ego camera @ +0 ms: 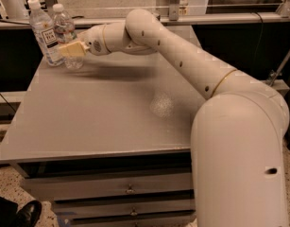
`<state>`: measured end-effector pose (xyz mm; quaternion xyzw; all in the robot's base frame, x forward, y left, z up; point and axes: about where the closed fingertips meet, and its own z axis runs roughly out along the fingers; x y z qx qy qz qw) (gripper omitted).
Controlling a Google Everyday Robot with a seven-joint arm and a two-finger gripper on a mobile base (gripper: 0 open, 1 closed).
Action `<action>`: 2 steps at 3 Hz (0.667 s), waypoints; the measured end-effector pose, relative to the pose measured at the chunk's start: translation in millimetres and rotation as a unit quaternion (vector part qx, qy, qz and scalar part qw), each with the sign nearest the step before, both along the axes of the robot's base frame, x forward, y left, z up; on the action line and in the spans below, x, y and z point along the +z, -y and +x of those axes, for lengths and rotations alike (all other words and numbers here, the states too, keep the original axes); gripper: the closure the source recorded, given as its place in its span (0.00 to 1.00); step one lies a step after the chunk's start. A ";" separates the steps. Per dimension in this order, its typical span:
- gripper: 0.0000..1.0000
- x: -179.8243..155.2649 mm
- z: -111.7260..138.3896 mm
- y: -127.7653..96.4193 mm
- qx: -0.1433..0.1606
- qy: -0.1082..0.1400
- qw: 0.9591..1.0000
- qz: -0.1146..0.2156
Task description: Move water bottle near blue plastic bottle
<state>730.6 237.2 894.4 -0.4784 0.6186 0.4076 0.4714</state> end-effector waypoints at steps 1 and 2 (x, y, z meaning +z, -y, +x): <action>0.00 -0.3 -2.7 0.4 0.002 0.001 1.000 0.004; 0.00 2.0 -11.0 15.8 -0.004 0.008 1.000 0.016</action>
Offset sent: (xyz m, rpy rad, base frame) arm -0.0207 -0.0460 0.0068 0.0650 -0.0398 -0.0347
